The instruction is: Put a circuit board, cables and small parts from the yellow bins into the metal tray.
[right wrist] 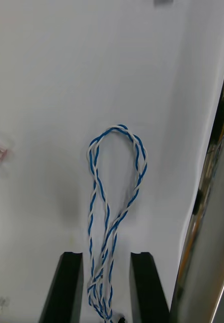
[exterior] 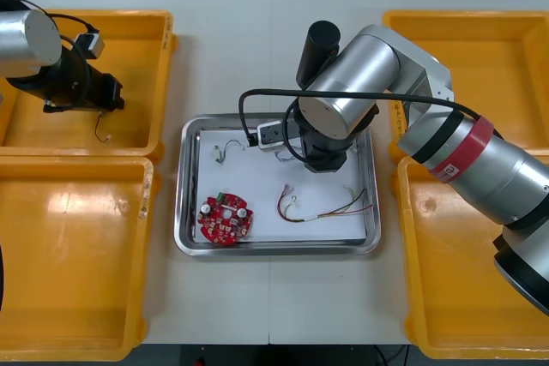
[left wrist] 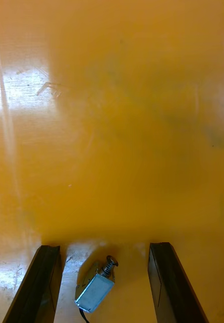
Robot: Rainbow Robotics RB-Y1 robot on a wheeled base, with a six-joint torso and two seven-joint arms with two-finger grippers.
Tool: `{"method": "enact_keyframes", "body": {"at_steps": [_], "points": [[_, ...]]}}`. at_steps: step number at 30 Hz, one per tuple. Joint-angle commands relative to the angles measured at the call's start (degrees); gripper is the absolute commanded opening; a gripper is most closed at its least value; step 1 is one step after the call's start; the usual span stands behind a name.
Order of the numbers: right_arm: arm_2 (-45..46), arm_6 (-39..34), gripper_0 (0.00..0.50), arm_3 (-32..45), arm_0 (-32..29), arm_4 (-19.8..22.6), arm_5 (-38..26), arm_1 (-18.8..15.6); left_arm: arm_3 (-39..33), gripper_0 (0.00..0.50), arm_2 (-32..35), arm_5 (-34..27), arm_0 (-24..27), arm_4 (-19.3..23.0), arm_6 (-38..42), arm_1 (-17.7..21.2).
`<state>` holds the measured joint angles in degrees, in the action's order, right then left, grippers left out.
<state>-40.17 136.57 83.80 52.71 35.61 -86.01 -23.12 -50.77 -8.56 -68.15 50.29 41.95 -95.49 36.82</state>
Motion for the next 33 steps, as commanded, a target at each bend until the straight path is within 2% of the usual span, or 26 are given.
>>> {"method": "enact_keyframes", "body": {"at_steps": [1,6,11,20,33], "points": [[-0.52,1.24,0.5,0.66,-0.15,-0.63,0.31,0.45,-0.65,0.5,-0.49,-2.34,-4.15,-0.82,-6.64,2.11],[-0.52,0.89,0.5,1.54,-0.15,-0.63,-0.3,0.1,-3.46,0.5,-0.4,-6.2,-4.15,-0.99,-6.02,3.43],[-0.43,0.19,0.5,4.71,-0.15,-0.72,-2.5,-0.96,-3.72,0.5,-0.4,-6.73,-4.15,-0.99,-5.85,3.52],[2.56,-1.48,0.5,10.95,-0.07,-0.02,-10.5,-3.07,-4.87,0.5,-0.32,-6.38,-4.15,-1.08,-5.5,3.61],[14.51,-4.47,0.5,14.11,0.73,2.09,-23.77,-5.18,-8.21,0.5,0.12,-6.38,-4.06,-1.26,-4.97,3.61]]}}
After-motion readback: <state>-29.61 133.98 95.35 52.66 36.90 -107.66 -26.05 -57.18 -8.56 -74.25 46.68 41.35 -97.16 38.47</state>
